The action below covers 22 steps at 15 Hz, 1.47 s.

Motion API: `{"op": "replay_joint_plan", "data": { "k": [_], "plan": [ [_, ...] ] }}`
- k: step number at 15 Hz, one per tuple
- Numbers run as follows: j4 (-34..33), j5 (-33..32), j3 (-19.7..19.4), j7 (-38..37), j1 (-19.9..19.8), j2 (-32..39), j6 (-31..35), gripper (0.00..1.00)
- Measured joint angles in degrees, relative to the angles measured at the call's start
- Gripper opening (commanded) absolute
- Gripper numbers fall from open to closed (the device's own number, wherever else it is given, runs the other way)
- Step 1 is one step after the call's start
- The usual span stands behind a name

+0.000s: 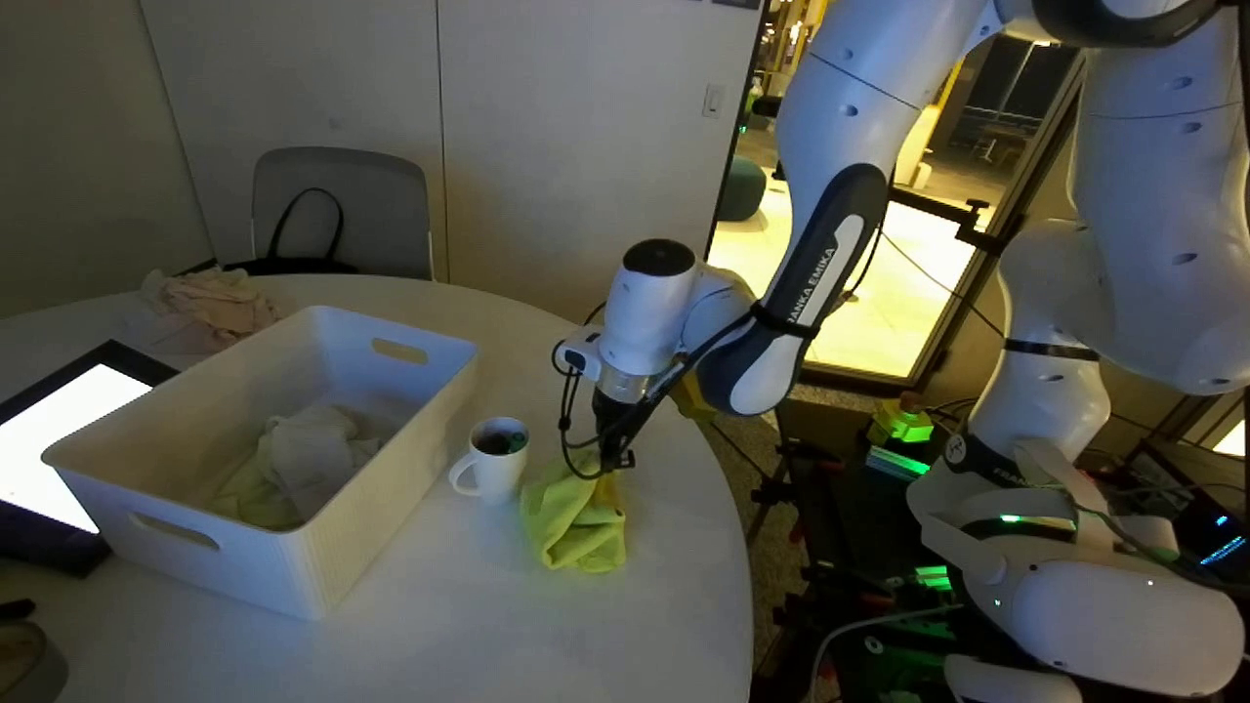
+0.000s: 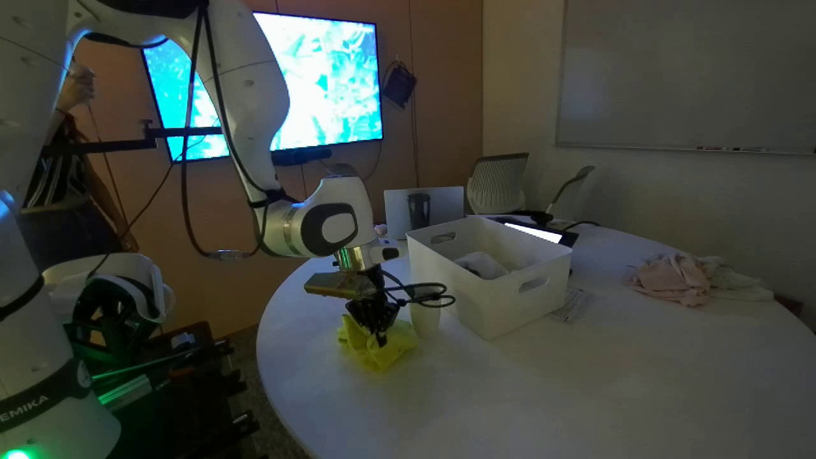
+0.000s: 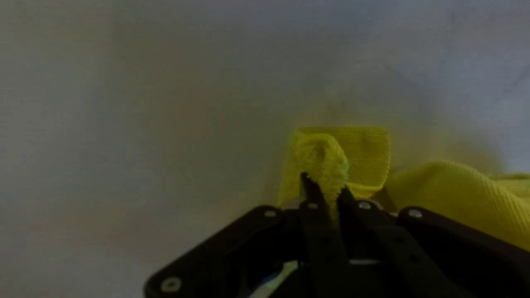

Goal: Put each towel in the white box, and each item from the towel in the white mug

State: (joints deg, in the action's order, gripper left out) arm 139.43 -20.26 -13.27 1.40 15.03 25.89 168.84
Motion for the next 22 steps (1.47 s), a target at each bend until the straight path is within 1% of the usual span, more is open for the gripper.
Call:
{"op": "replay_joint_plan", "data": {
  "k": [4,7,9,11,13,15,18,21,22],
  "plan": [
    [2.2,-5.5,-7.2,-7.5,5.7,-6.0,0.5,0.10],
    [4.0,-11.1,-14.8,-14.6,10.8,-10.7,1.4,0.09],
    [4.8,-16.3,-20.0,-20.2,14.1,-13.9,1.4,0.09],
    [5.2,-23.1,-24.8,-26.7,16.9,-16.9,1.2,0.09],
    [5.2,-30.7,-28.3,-33.9,18.9,-20.2,0.3,0.10],
    [5.2,-38.1,-30.0,-41.2,19.6,-23.8,-1.4,0.09],
    [5.2,-47.0,-30.0,-51.1,19.6,-29.9,-5.7,0.09],
    [6.1,-53.4,-27.9,-61.1,19.6,-37.0,-12.2,0.09],
    [6.8,-53.9,-26.9,-61.8,19.6,-39.4,-14.2,0.09]
  ]
}}
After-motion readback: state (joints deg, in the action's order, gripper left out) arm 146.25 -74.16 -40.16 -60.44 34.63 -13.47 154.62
